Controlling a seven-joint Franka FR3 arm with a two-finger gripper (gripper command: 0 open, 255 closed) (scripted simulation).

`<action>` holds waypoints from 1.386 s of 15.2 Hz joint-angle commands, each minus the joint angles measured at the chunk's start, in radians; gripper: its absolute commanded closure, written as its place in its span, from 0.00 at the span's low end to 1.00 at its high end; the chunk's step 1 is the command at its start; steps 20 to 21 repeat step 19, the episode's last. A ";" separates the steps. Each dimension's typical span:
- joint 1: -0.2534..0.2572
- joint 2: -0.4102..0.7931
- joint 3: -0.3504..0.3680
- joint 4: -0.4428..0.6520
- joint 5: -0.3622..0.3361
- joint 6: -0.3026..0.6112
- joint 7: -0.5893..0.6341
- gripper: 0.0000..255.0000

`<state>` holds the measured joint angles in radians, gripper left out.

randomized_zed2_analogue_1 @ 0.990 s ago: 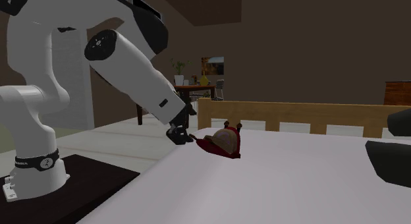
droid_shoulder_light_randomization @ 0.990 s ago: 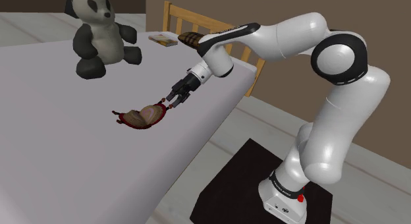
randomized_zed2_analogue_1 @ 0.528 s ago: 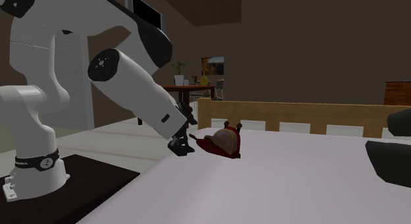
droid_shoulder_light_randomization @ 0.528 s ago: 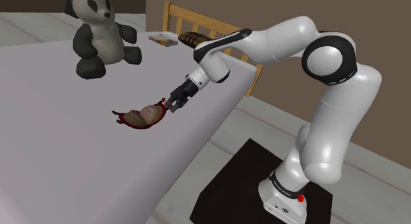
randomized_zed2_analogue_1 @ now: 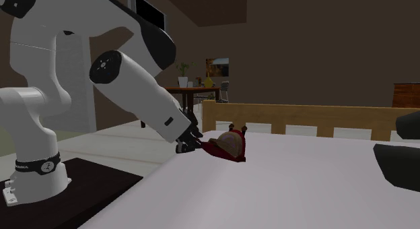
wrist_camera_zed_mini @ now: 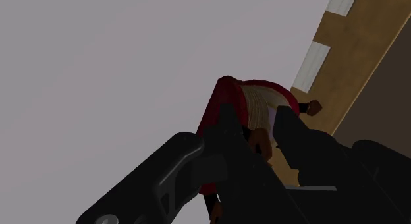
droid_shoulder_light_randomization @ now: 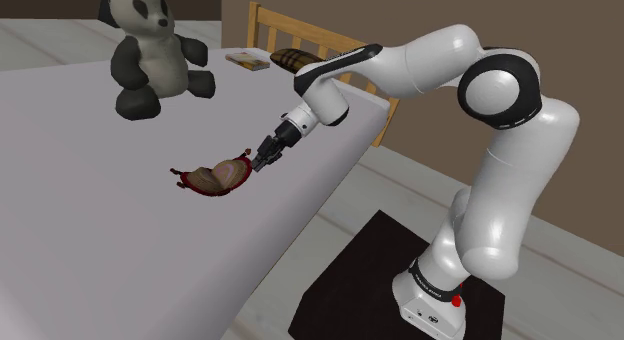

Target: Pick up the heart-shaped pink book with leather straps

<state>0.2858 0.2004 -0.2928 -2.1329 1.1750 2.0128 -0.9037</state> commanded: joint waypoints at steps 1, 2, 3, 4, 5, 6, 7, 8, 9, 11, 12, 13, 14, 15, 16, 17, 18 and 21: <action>0.000 0.001 0.000 0.000 0.000 0.000 0.000 1.00; 0.001 0.001 0.001 -0.001 0.001 0.002 -0.001 1.00; 0.002 -0.008 0.000 0.000 -0.006 -0.001 0.010 1.00; 0.003 -0.017 -0.001 0.002 -0.012 -0.004 0.021 1.00; 0.003 -0.026 -0.002 0.003 -0.019 -0.008 0.031 1.00; 0.004 -0.035 -0.003 0.005 -0.026 -0.011 0.042 1.00; 0.004 -0.044 -0.004 0.007 -0.033 -0.014 0.053 1.00; 0.005 -0.052 -0.005 0.009 -0.040 -0.018 0.064 1.00; 0.005 -0.061 -0.006 0.011 -0.046 -0.021 0.074 1.00; 0.006 -0.077 -0.007 0.017 -0.059 -0.029 0.096 1.00; 0.006 -0.085 -0.008 0.020 -0.066 -0.033 0.106 1.00; 0.006 -0.093 -0.009 0.023 -0.072 -0.037 0.117 1.00; 0.007 -0.100 -0.009 0.026 -0.078 -0.041 0.128 1.00; 0.007 -0.108 -0.010 0.030 -0.085 -0.045 0.138 1.00; 0.007 -0.115 -0.010 0.034 -0.091 -0.049 0.149 1.00; 0.007 -0.122 -0.011 0.037 -0.097 -0.053 0.160 1.00; 0.007 -0.123 -0.011 0.038 -0.098 -0.054 0.161 1.00; 0.007 -0.123 -0.011 0.038 -0.098 -0.054 0.161 1.00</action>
